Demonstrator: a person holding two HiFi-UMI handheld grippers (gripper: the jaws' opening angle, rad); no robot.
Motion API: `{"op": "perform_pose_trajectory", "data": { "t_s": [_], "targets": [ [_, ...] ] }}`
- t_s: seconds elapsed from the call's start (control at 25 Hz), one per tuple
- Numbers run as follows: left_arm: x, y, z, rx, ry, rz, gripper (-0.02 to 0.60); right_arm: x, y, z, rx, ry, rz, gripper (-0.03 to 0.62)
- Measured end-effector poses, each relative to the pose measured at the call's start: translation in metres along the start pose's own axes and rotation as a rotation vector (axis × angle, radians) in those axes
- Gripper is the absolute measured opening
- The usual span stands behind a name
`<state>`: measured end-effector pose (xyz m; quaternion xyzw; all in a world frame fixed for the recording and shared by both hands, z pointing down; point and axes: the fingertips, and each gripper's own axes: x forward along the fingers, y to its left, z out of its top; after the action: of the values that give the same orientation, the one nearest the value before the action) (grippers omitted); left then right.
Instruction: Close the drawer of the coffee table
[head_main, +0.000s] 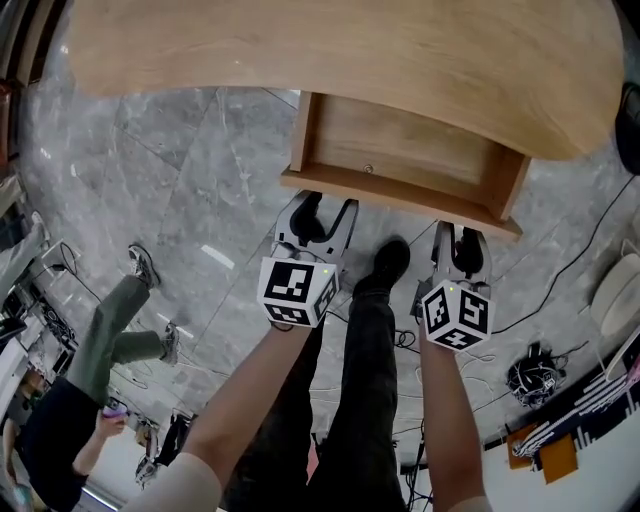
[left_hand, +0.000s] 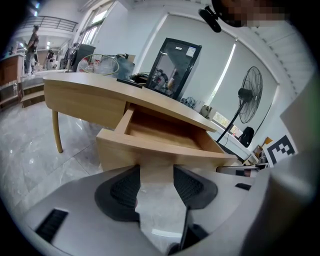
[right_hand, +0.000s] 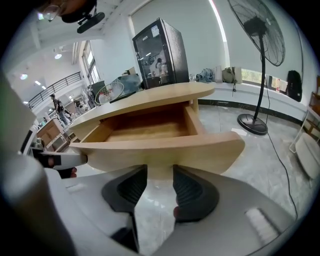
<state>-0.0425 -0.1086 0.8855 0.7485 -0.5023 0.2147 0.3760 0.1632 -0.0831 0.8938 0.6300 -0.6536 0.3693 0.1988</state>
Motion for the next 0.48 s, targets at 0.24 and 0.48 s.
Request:
{"op": "perform_pose_trajectory", "data": {
  "t_s": [0.24,0.48],
  "targets": [
    [0.012,0.0,0.012,0.026,-0.018,-0.013,0.21,0.015,-0.004,0.016,-0.004,-0.033,-0.013,0.17],
    [0.028,0.003,0.029,0.05,-0.049,-0.013,0.21,0.031,-0.004,0.032,-0.081,-0.071,-0.012,0.17]
  ]
}}
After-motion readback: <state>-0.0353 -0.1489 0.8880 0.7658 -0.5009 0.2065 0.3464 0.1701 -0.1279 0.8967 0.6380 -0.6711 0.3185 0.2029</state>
